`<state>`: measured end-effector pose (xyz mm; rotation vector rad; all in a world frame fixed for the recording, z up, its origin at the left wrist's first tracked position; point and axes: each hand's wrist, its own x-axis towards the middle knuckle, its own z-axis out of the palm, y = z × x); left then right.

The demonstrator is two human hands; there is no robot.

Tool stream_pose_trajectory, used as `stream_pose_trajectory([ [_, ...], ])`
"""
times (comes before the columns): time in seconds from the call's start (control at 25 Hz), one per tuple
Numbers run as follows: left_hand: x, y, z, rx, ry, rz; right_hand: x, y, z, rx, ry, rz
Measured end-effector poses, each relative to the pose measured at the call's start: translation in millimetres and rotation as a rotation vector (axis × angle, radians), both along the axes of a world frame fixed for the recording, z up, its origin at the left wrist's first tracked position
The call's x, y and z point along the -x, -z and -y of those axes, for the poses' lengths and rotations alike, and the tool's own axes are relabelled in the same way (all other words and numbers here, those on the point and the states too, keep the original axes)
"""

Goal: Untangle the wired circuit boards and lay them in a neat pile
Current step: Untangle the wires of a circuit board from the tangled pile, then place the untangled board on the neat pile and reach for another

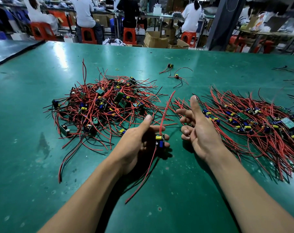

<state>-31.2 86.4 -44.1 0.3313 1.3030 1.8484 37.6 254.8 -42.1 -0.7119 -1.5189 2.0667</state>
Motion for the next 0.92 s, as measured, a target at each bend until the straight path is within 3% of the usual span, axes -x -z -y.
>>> stream_pose_trajectory([
  [0.24, 2.4, -2.6, -1.3, -0.031, -0.013, 0.073, 1.0, 0.9, 4.5, -0.087, -0.051, -0.020],
  [0.48, 7.4, 3.7, -3.3, -0.066, -0.059, 0.057, 0.0, 10.4, 34.8, -0.773, -0.141, 0.087],
  [0.68, -1.9, 2.9, -6.5, -0.097, -0.067, -0.008, 1.4, 8.2, 28.9, -0.920, 0.013, 0.082],
  [0.76, -7.7, 3.9, -5.9, -0.041, -0.167, -0.198, 0.6, 7.8, 19.0, -0.966, 0.129, 0.130],
  [0.92, -7.9, 8.0, 1.1, 0.299, -0.570, -0.883, -8.0, 4.7, -6.3, -1.072, 0.364, 0.367],
])
